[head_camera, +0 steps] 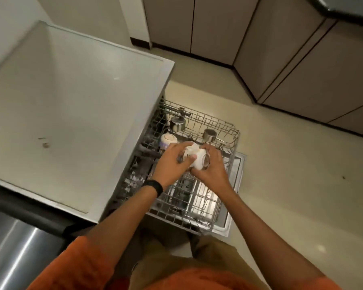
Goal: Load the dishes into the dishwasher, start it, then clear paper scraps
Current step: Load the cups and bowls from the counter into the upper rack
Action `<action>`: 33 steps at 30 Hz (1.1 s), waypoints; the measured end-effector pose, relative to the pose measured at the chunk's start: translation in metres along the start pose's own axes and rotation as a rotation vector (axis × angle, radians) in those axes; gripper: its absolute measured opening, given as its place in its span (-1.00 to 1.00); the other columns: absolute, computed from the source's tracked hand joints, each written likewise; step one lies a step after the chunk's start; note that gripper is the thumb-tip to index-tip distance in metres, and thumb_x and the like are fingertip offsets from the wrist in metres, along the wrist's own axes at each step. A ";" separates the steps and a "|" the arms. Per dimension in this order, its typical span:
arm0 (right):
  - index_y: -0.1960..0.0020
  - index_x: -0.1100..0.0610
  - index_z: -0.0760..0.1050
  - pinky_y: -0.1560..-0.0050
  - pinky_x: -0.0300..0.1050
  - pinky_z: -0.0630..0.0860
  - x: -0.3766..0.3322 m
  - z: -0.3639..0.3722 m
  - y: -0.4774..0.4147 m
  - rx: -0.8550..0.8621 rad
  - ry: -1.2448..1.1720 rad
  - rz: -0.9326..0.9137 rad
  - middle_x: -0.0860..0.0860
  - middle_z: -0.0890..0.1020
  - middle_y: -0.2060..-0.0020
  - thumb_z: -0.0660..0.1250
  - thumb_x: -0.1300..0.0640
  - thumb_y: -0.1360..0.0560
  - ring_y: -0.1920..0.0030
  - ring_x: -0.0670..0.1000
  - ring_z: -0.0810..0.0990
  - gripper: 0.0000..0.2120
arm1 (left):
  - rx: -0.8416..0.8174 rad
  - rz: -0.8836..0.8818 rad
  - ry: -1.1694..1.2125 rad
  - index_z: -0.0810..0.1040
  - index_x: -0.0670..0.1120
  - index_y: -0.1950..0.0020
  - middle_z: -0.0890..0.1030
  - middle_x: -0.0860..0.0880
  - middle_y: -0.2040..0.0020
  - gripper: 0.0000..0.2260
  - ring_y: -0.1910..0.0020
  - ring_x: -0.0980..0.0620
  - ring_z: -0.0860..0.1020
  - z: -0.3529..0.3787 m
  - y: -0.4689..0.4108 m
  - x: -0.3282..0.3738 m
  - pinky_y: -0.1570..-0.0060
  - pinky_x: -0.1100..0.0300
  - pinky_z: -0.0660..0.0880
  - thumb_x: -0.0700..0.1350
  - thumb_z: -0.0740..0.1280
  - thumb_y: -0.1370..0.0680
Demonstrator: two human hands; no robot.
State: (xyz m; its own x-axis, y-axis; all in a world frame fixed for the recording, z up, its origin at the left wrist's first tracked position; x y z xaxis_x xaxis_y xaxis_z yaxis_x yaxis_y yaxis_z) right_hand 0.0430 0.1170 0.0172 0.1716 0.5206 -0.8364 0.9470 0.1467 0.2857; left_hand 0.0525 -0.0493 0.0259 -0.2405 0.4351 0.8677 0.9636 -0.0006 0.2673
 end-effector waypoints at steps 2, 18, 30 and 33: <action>-0.44 0.01 0.36 -0.12 -0.05 0.59 0.021 -0.014 -0.017 -0.059 0.075 0.008 0.02 0.48 -0.31 0.62 0.15 -0.33 -0.26 0.05 0.51 -0.24 | -0.058 -0.036 -0.064 0.58 0.09 -0.35 0.49 0.04 -0.21 -0.61 -0.14 0.08 0.56 0.022 -0.017 0.004 -0.18 0.12 0.55 0.13 0.46 -0.54; -0.52 0.08 0.33 -0.24 -0.10 0.44 0.134 -0.001 -0.071 -0.436 0.230 0.131 0.07 0.53 -0.37 0.55 0.21 -0.44 -0.34 0.07 0.51 -0.27 | -0.109 -0.461 0.077 0.61 -0.13 -0.32 0.66 -0.09 -0.19 -0.68 -0.20 -0.03 0.60 0.116 -0.069 -0.100 -0.26 -0.04 0.55 -0.16 0.47 -0.56; -0.51 0.04 0.39 -0.36 0.15 0.47 0.177 0.054 -0.076 -0.451 0.311 0.254 0.09 0.57 -0.36 0.46 0.25 -0.51 -0.35 0.14 0.53 -0.39 | -0.039 -0.553 -0.068 0.56 -0.14 -0.40 0.64 -0.08 -0.23 -0.68 -0.16 -0.07 0.60 0.142 -0.054 -0.158 -0.19 0.02 0.55 -0.19 0.35 -0.64; -0.51 0.03 0.41 -0.36 0.14 0.46 0.181 0.061 -0.075 -0.451 0.314 0.255 0.07 0.56 -0.37 0.45 0.26 -0.51 -0.36 0.14 0.52 -0.40 | -0.035 -0.563 -0.103 0.56 -0.11 -0.39 0.56 -0.10 -0.32 -0.69 -0.18 -0.08 0.60 0.145 -0.055 -0.165 -0.14 0.11 0.51 -0.18 0.36 -0.64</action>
State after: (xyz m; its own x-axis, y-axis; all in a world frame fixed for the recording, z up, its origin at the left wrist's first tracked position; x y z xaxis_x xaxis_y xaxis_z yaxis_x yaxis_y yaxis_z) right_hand 0.0195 0.1486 -0.1844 0.2248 0.7993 -0.5573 0.6666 0.2910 0.6863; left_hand 0.0561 0.0090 -0.1928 -0.7013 0.4627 0.5423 0.6852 0.2279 0.6918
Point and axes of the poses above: each hand's wrist, its own y-axis away from the middle knuckle, its own z-axis out of the palm, x = y × z, the point moved 2 cm from there along -y, towards the middle knuckle
